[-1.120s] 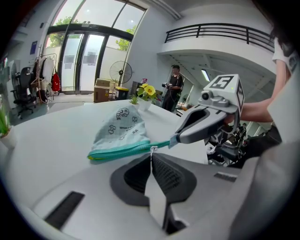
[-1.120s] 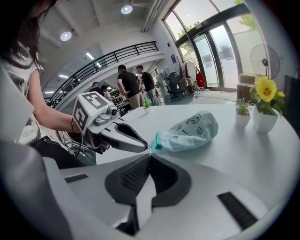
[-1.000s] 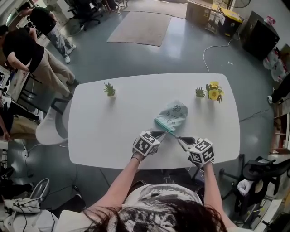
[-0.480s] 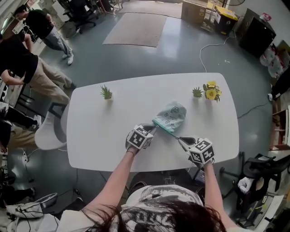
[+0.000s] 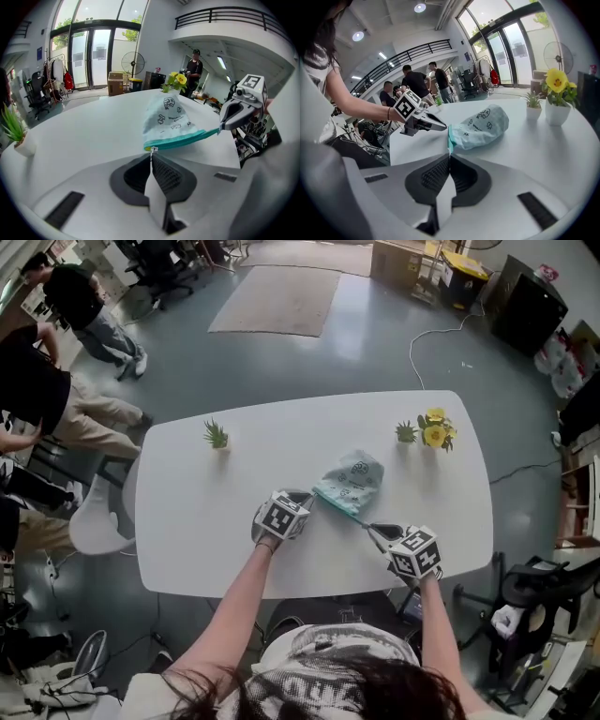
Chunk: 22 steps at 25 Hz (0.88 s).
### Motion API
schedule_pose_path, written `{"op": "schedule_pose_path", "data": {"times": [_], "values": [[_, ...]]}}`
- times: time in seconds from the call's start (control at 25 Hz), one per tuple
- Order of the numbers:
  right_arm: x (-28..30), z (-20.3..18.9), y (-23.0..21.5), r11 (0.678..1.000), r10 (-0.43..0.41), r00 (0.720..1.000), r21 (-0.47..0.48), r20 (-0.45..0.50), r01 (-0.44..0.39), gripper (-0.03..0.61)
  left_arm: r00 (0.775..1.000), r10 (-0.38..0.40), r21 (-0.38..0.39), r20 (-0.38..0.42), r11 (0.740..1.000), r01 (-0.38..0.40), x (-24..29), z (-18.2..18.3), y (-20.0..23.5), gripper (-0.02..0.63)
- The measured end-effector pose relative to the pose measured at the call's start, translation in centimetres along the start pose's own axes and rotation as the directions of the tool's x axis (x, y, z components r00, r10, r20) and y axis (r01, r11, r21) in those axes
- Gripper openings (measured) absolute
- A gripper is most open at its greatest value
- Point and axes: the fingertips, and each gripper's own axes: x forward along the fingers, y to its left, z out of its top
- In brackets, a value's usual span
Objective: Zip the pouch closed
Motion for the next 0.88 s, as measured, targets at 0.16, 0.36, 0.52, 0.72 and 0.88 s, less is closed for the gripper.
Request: {"op": "schedule_pose_path", "data": {"times": [0.16,0.36,0.52,0.72,0.88], "values": [[0.6,-0.7,-0.4,0.999,-0.031,0.999,-0.013,-0.032,0.030,0.005,1.000,0.009,0.007,-0.017,1.000,-0.009,0.5,-0.6,0.0,0.020],[1.1,-1.7,-0.8,0.998,-0.058,0.998,-0.025,-0.038,0.057,0.006,1.000,-0.010,-0.026,0.012,1.000,0.010,0.8,-0.5,-0.5,0.157],[1.0,-1.7,-1.2,0.995,-0.099,0.995,-0.001,-0.014,0.099,0.012,0.999,-0.018,-0.033,0.042,0.999,0.020,-0.5,-0.2,-1.1,0.178],[0.6,-0.7,-0.5,0.993,-0.114,0.993,0.008,0.021,0.114,0.062,0.993,-0.011,-0.036,0.117,0.999,0.016,-2.8,0.4,-1.8,0.161],[0.0,0.8,0.8,0.992,-0.124,0.989,0.015,0.078,0.123,0.078,0.985,-0.009,-0.036,0.172,0.999,0.016,-5.6,0.7,-3.0,0.152]]}}
